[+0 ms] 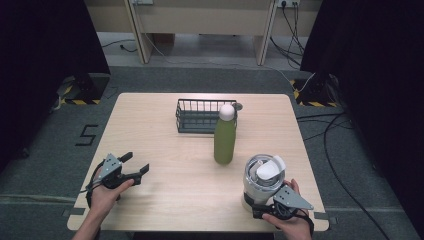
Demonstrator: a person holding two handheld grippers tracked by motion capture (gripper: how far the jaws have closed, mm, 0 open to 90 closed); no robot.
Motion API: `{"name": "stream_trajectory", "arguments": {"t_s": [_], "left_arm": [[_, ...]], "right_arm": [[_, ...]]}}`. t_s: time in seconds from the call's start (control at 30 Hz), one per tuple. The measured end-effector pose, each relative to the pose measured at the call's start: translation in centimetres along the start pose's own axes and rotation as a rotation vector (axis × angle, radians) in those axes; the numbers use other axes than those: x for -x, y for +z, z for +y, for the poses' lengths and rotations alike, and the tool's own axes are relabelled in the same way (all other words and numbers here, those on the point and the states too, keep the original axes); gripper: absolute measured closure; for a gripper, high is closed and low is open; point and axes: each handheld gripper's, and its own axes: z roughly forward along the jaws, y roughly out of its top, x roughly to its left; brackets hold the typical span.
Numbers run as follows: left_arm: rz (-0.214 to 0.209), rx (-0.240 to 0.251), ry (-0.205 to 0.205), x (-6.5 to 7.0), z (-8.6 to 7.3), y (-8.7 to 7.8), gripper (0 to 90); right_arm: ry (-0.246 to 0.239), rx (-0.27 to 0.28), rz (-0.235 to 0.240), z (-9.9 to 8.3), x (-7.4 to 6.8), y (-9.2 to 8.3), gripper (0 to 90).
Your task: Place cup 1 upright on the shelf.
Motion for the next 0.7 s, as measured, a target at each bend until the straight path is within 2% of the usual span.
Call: {"name": "stream_trajectory", "arguments": {"t_s": [0.33, 0.7], "left_arm": [[0.002, -0.001, -0.003, 0.0, -0.1, 0.0, 15.4], [0.002, -0.004, -0.004, 0.0, -0.1, 0.0, 15.4]], "right_arm": [[0.018, 0.021, -0.024, 1.0, 0.7, 0.1, 10.9], [0.027, 0.055, -0.084, 3.2, 2.8, 0.5, 10.9]]}}
